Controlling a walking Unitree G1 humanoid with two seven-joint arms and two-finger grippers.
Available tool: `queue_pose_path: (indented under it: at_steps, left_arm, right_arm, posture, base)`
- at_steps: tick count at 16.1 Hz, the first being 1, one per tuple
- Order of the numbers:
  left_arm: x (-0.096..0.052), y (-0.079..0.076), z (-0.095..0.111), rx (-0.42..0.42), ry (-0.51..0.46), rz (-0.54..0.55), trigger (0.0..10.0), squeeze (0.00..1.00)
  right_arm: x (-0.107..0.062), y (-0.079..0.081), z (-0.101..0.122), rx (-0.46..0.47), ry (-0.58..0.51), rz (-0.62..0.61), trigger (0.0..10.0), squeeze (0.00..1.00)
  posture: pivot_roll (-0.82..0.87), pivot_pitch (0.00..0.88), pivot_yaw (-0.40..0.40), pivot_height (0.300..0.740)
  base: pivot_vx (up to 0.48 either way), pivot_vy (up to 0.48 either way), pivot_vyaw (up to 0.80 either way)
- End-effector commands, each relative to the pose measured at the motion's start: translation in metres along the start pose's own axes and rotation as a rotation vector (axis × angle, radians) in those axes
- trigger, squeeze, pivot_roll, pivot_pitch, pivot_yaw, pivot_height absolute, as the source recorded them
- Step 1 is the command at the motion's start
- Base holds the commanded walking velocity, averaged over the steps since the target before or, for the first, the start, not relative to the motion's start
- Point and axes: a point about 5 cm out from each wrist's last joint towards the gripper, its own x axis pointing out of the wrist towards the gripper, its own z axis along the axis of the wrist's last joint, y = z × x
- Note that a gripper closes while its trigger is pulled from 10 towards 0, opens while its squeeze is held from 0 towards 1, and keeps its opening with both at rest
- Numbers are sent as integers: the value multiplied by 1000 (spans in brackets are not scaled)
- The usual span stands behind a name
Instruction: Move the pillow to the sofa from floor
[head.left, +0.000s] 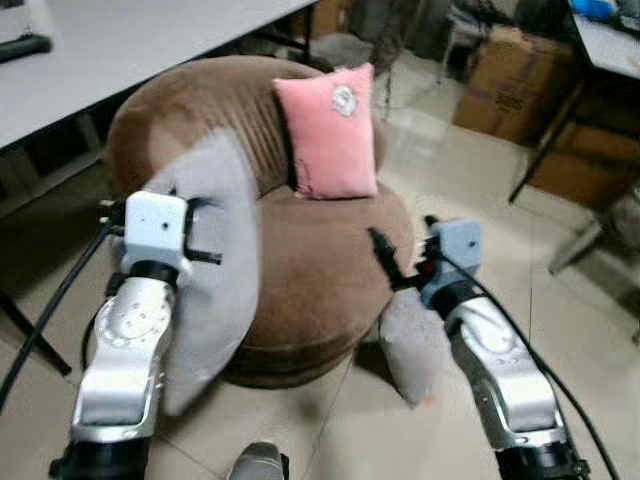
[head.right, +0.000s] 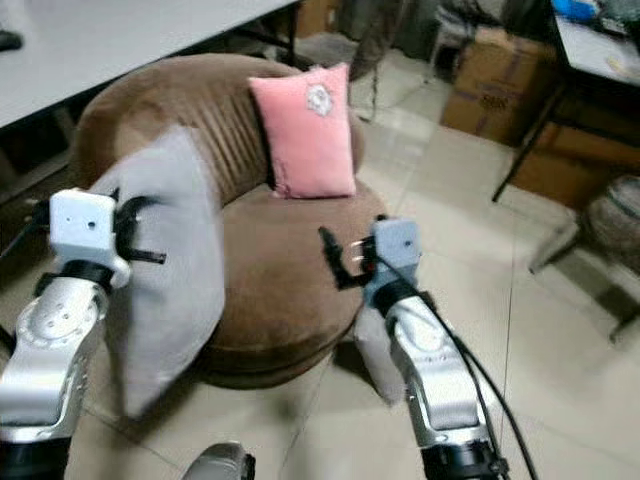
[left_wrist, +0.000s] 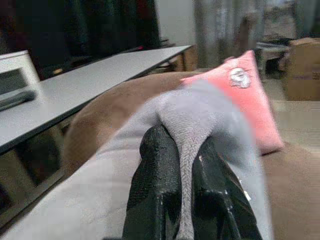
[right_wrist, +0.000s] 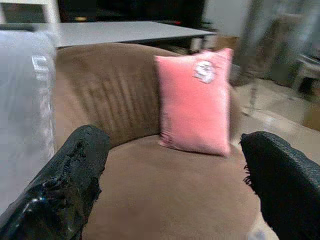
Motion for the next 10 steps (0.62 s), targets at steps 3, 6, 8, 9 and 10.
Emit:
queue_pose_path:
  at_steps: [3,6,8,9,10]
  left_arm:
    - [6,-16,21,6,-114,-98,10000,0]
    - [13,-16,24,1,-125,-102,10000,0]
    - [15,-9,23,-17,-115,-60,10000,0]
    - [16,-5,23,-24,-109,-42,10000,0]
    - [17,-3,23,-26,-110,-38,10000,0]
  right_arm:
    - [0,-10,10,31,-57,-85,10000,0]
    - [-3,-9,10,50,-57,-78,10000,0]
    - [-4,-6,8,71,-56,-56,10000,0]
    - [-5,-4,8,68,-52,-37,10000,0]
    - [-4,0,8,38,-49,-15,10000,0]
  posture:
    - [102,0,-38,740]
    - [95,0,-32,740]
    - [95,0,-33,740]
    - [95,0,-33,740]
    - [98,0,-35,740]
  base:
    - [0,0,0]
    - [0,0,0]
    - [0,0,0]
    - [296,0,0]
    - [307,0,0]
